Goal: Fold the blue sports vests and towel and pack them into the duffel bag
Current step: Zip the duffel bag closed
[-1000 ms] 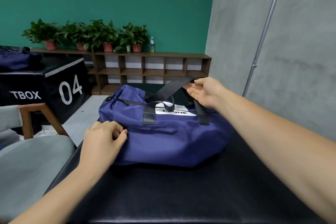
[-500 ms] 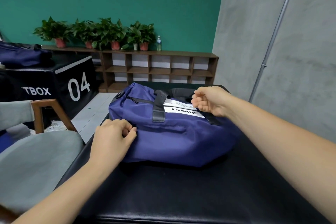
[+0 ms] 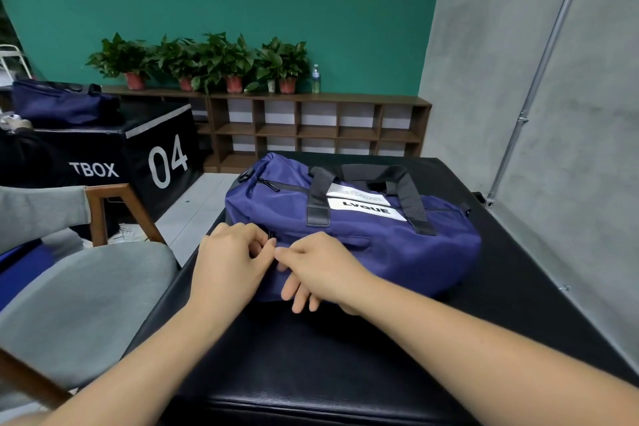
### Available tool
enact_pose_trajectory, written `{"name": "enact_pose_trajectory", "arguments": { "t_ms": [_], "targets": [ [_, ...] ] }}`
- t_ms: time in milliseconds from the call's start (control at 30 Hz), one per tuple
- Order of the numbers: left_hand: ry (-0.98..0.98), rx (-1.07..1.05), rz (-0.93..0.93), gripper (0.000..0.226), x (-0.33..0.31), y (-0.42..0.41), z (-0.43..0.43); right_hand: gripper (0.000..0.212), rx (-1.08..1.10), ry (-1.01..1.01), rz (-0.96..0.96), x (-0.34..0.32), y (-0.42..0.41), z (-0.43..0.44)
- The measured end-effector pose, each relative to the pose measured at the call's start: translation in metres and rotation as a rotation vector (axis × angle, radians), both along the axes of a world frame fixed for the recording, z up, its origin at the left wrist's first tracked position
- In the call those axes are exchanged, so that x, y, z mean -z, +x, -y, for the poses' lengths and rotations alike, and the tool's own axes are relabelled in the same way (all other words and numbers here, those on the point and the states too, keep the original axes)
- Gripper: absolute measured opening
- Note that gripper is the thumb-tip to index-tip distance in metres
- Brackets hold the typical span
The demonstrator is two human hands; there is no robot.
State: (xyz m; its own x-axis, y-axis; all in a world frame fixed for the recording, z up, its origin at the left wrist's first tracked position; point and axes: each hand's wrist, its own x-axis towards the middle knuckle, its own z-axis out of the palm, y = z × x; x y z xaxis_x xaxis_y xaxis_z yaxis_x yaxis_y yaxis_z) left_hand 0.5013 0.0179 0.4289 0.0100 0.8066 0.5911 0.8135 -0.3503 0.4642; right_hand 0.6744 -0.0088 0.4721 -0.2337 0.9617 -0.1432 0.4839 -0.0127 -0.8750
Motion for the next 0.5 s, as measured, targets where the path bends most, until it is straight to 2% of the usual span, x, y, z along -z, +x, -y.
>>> {"name": "enact_pose_trajectory", "arguments": {
  "t_ms": [167, 333, 500],
  "targets": [
    [-0.007, 0.015, -0.036, 0.007, 0.0, -0.009, 0.002, 0.039, 0.13, 0.019, -0.182, 0.014, -0.025, -0.004],
    [-0.018, 0.064, -0.074, 0.012, -0.002, -0.015, 0.008, 0.039, 0.229, 0.101, -0.253, 0.022, -0.042, -0.008],
    [-0.052, 0.02, 0.088, 0.018, -0.011, -0.023, 0.008, 0.032, 0.258, 0.169, -0.214, 0.026, -0.044, -0.012]
  ]
}}
